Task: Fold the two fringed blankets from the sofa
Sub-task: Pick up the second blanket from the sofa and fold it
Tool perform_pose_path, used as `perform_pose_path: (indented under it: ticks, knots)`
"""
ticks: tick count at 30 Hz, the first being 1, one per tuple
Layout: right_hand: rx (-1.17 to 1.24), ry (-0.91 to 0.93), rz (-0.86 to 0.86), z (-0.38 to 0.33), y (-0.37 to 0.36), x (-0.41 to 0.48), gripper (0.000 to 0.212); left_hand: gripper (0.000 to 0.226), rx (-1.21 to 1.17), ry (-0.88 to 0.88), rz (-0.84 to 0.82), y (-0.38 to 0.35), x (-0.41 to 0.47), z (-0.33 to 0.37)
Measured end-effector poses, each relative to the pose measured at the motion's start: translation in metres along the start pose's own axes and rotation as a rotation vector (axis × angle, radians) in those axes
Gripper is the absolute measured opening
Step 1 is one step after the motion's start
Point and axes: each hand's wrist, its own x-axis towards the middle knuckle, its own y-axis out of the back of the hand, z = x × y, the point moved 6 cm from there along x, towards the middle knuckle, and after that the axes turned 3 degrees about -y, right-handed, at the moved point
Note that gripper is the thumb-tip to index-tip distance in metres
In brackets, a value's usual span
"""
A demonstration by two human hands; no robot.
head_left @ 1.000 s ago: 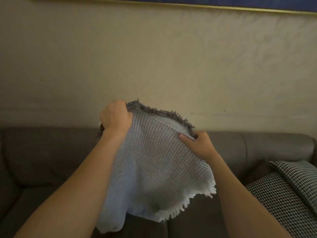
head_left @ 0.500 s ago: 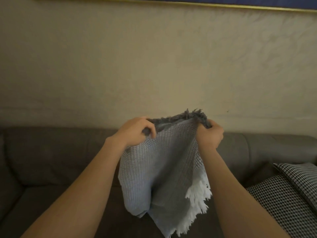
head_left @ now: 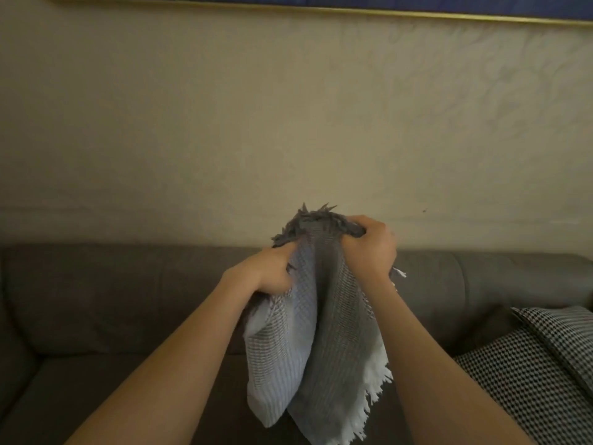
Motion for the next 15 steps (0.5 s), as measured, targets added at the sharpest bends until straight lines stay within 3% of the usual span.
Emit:
perform_pose_path:
  ticks: [6,8,11,15]
  knots:
    - [-0.074,0.249,-0.227,-0.025,-0.036,-0.016,0.023,0.074,-0.632,0.161,0.299,-0.005,0.011,-0.007]
    - [-0.05,0.292,-0.302,-0.029,-0.047,-0.024,0.031,0.073,-0.804,0.202,0.342,-0.009,0.013,-0.009]
    - [0.03,0.246,-0.402,-0.021,-0.058,-0.03,0.041,0.075,-0.939,0.237,0.432,-0.008,0.009,-0.015]
    - [-0.002,0.141,-0.569,-0.004,-0.063,-0.037,0.034,0.081,-1.012,0.293,0.505,-0.007,0.001,-0.024]
